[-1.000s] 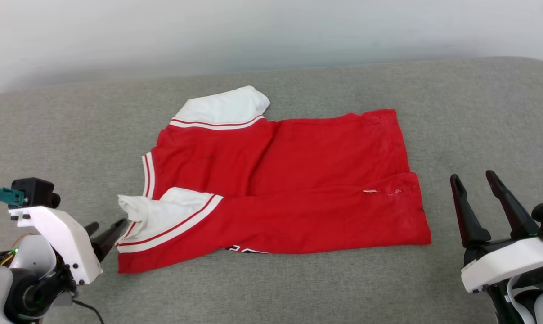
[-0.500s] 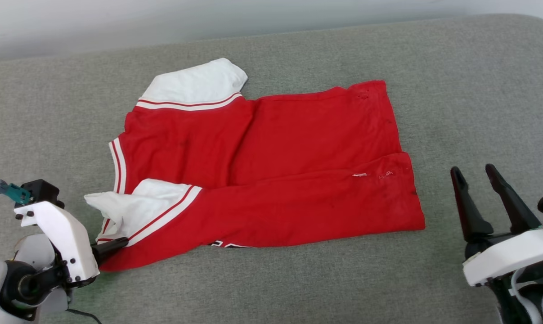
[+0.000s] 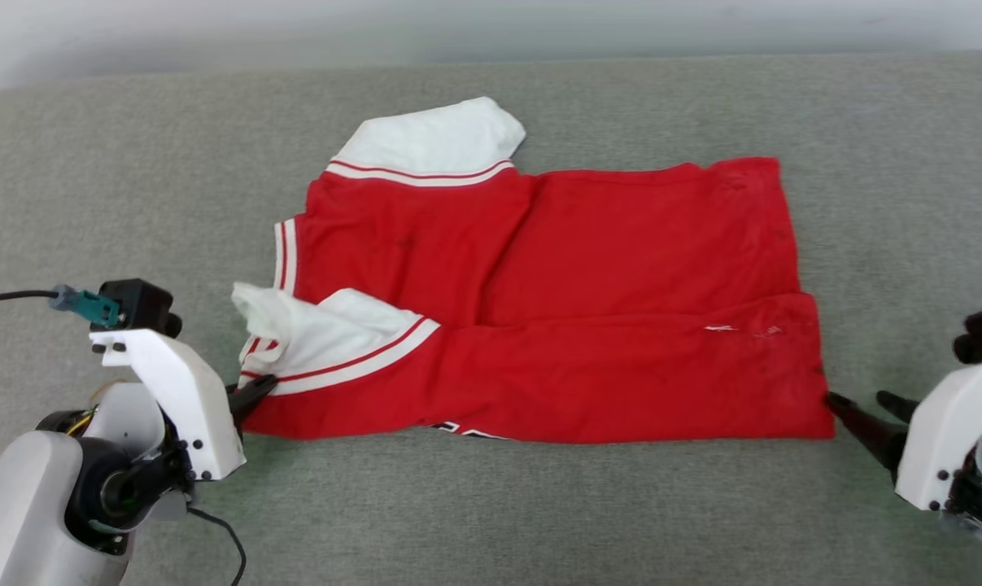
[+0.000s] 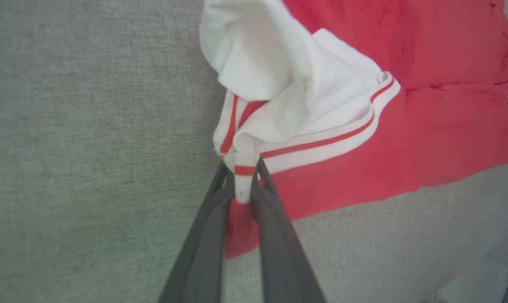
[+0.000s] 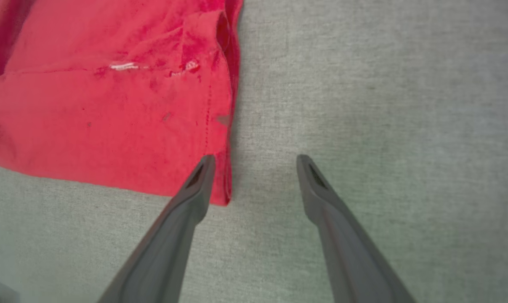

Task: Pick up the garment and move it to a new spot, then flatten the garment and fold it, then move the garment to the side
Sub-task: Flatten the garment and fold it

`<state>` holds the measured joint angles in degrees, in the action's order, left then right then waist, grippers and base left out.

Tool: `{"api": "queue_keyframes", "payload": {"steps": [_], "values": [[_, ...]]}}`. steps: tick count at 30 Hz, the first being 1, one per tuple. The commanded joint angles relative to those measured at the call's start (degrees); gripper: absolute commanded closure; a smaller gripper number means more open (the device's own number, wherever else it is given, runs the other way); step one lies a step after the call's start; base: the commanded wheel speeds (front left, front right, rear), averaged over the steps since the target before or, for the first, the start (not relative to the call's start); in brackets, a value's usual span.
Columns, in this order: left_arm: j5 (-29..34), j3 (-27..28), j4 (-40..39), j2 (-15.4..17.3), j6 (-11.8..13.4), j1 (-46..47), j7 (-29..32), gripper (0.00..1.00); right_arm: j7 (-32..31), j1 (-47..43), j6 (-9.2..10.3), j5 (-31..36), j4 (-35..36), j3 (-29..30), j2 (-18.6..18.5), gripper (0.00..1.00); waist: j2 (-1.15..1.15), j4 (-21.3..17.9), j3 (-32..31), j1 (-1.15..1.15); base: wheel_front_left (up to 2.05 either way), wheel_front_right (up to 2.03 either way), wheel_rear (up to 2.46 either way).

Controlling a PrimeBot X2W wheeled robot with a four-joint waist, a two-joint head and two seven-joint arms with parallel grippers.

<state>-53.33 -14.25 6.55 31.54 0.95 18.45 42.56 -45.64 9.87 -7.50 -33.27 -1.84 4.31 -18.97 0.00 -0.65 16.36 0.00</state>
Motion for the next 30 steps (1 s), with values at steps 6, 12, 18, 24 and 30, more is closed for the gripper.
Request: {"api": "queue_keyframes", "payload": {"steps": [6,12,18,24,30], "values": [[1.66,-1.11,-5.05,-0.75,0.68,0.98,-0.87,1.00,-5.70,4.62,0.02,1.47,-1.27,-2.48,2.22,0.00,0.00,3.06,2.87,0.00,0.00,0.00,0.00],[2.07,-1.48,-6.80,-1.26,1.04,0.39,-1.58,1.00,-7.01,6.06,0.02,0.62,-8.43,-5.87,4.23,0.62,0.00,4.07,3.76,0.00,0.00,0.00,0.00],[2.04,-1.25,-6.76,-1.01,1.10,-1.02,-2.53,1.00,-4.76,7.22,0.02,-0.99,-9.72,-7.87,2.57,1.00,0.00,3.67,2.31,0.00,0.00,0.00,0.00],[1.82,-0.37,-7.49,-0.63,1.52,-3.55,-4.05,1.00,-1.68,7.91,0.02,-1.61,-7.40,-9.26,-0.04,1.00,0.00,2.69,-2.06,0.00,0.00,0.00,0.00],[1.28,0.80,-9.54,0.00,2.82,-8.43,-4.99,1.00,-1.35,4.82,0.02,-2.45,-5.44,-10.02,-0.77,1.00,0.00,2.40,-8.27,0.00,0.00,0.00,0.00]]}}
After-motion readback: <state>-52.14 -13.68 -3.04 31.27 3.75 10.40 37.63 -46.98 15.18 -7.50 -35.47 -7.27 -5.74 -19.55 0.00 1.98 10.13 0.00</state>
